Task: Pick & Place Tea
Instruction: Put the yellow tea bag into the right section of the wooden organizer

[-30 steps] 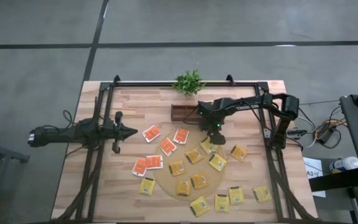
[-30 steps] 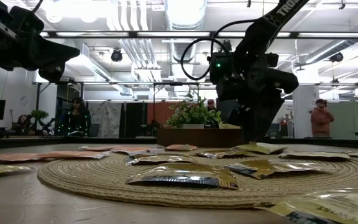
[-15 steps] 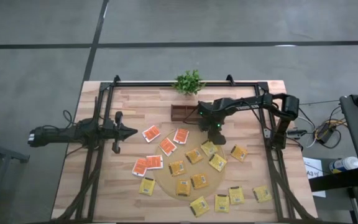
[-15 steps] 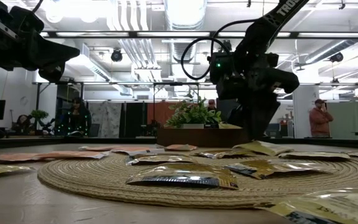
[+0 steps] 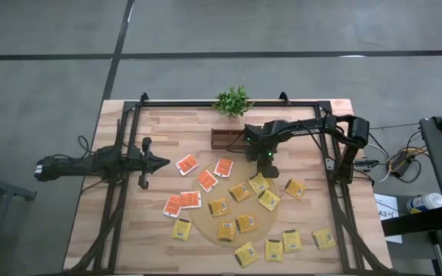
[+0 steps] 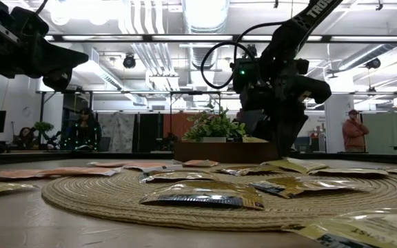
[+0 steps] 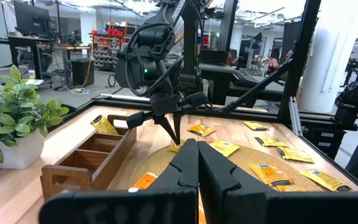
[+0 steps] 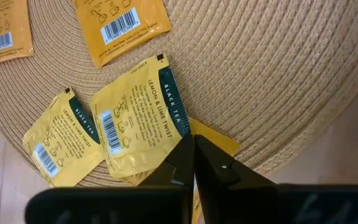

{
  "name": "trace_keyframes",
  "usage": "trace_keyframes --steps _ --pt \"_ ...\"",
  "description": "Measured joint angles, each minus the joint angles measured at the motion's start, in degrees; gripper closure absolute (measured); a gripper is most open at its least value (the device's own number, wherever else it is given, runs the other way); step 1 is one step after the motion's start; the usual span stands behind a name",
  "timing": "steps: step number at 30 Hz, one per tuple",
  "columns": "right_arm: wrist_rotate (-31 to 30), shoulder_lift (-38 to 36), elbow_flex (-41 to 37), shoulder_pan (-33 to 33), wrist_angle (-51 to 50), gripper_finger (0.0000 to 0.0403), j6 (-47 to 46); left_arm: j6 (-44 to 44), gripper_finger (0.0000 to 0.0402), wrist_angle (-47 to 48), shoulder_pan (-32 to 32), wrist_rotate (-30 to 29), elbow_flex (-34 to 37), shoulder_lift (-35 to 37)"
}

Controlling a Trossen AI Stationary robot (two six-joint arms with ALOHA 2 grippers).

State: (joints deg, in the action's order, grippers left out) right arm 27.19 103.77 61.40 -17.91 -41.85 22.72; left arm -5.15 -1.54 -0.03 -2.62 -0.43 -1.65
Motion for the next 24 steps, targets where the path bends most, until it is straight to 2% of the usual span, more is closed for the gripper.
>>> trace_keyframes --steps 4,10,19,24 --pt "-0.5 -0.1 1.6 -0.1 -3.2 0.0395 0.0 0.0 0.0402 0.0 0.0 0.0 0.0 0.0" --pt "-7.7 -1.4 5.3 -0.6 -6.5 0.0395 0.7 0.0 0.0402 0.0 0.0 0.0 0.0 0.0" --pt "-9.3 -3.2 13.3 -2.9 -9.3 0.0395 1.5 0.0 0.0402 0.0 0.0 0.0 0.0 0.0" --pt "-9.6 -3.3 14.4 -4.1 -10.4 0.0395 2.3 0.0 0.0402 0.0 0.0 0.0 0.0 0.0"
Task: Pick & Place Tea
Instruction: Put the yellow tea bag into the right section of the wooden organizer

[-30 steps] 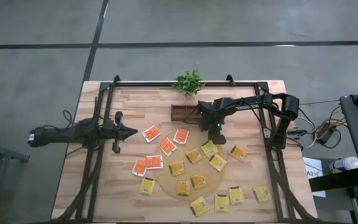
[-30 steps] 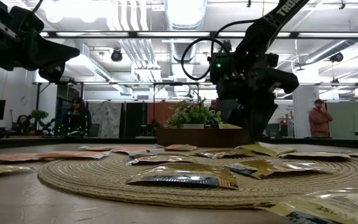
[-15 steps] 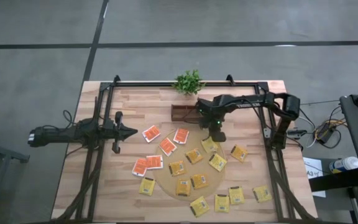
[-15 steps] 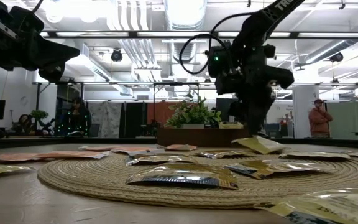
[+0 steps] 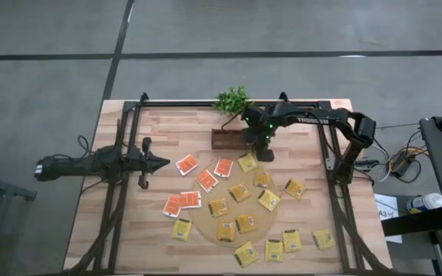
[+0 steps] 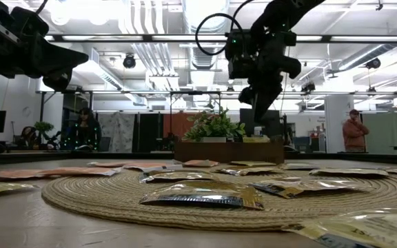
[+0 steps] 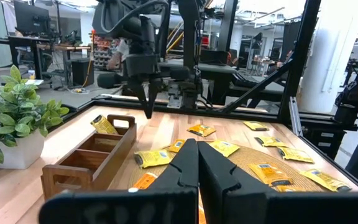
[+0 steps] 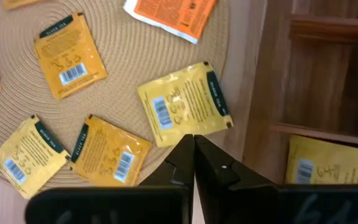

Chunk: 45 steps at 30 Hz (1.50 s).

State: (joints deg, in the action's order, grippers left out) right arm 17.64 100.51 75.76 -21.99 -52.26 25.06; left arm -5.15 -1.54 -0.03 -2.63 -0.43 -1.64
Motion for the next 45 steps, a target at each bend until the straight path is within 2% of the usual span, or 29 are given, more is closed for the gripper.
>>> trace_keyframes --steps 10,18,21,26,34,39,45 --pt "-1.4 0.0 -1.1 -0.1 1.0 0.0394 -1.0 0.0 0.0402 0.0 0.0 0.0 0.0 0.0" --pt "-1.5 0.0 -1.1 1.2 5.4 0.039 -11.0 0.0 0.0402 0.0 0.0 0.0 0.0 0.0" --pt "-2.6 0.0 -1.1 2.2 7.2 0.0371 -14.8 0.0 0.0402 0.0 0.0 0.0 0.0 0.0" --pt "-3.5 0.0 -1.1 3.4 9.8 0.0314 -20.8 0.0 0.0402 0.0 0.0 0.0 0.0 0.0" --pt "-13.3 0.0 -1.4 4.9 12.3 0.0228 -37.5 0.0 0.0402 -0.1 0.0 0.0 0.0 0.0" --pt "-13.3 0.0 -1.5 5.0 12.8 0.0201 -47.6 0.0 0.0402 -0.1 0.0 0.0 0.0 0.0" --pt "-12.8 0.0 -2.0 5.6 11.0 0.0189 -55.9 0.0 0.0402 -0.1 0.0 0.0 0.0 0.0"
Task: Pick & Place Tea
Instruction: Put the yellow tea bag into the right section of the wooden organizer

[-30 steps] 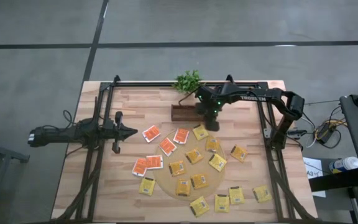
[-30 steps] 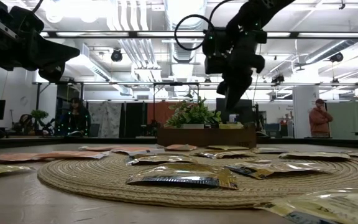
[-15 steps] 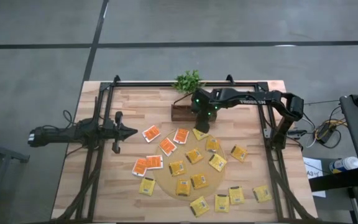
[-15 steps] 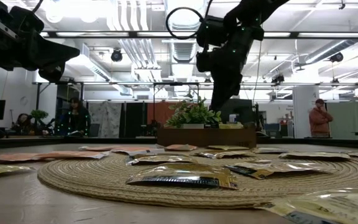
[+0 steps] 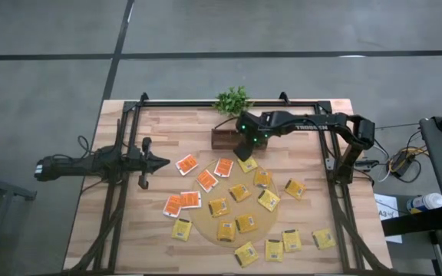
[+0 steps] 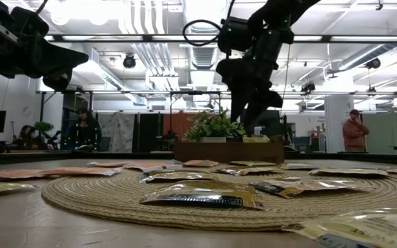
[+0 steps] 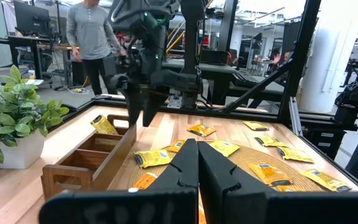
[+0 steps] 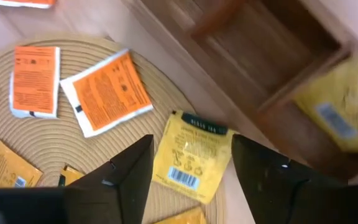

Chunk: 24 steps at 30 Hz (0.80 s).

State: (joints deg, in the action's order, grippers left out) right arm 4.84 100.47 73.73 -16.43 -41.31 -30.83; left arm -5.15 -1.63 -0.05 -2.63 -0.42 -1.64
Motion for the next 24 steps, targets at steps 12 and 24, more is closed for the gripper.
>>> trace_keyframes --steps 12,24 --pt "0.1 0.0 -3.0 2.0 -1.4 0.0186 -2.3 0.0 0.0402 0.0 0.0 0.0 0.0 0.0" --pt "-0.7 0.2 -7.6 4.2 2.6 0.0186 -0.2 0.0 0.0402 0.0 0.0 0.0 0.0 0.0"
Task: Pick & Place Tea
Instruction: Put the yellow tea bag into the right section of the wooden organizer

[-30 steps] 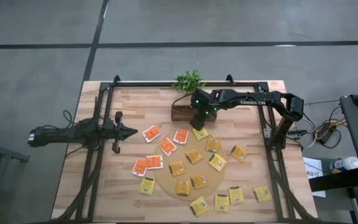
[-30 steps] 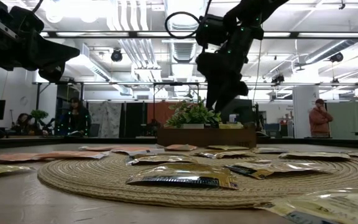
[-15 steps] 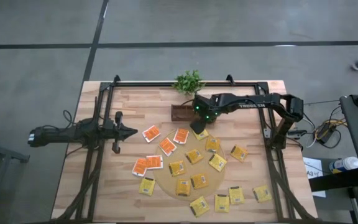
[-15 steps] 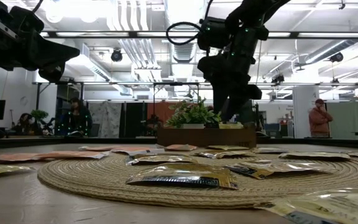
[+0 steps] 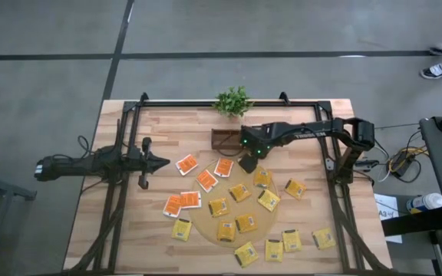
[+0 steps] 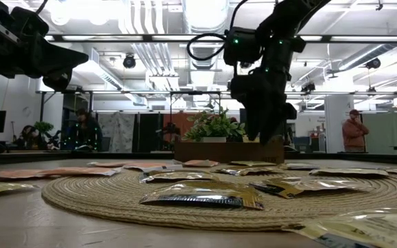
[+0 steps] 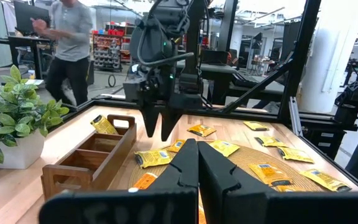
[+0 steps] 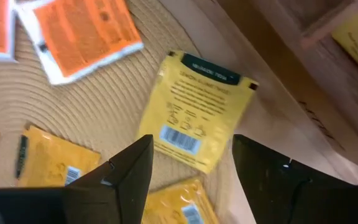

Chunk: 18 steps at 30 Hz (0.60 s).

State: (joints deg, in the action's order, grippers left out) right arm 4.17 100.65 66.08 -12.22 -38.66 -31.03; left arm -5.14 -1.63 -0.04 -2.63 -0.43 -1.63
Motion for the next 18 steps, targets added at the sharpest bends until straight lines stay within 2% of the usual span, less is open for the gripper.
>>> trace_keyframes --steps 9,18 --pt "-2.0 5.2 3.9 0.1 0.4 0.0186 -1.6 0.0 0.0402 0.0 0.0 0.0 0.0 0.0" --pt "-2.9 12.6 11.2 -0.1 -3.0 0.0186 -1.6 0.0 0.0402 0.0 0.0 0.0 0.0 0.0"
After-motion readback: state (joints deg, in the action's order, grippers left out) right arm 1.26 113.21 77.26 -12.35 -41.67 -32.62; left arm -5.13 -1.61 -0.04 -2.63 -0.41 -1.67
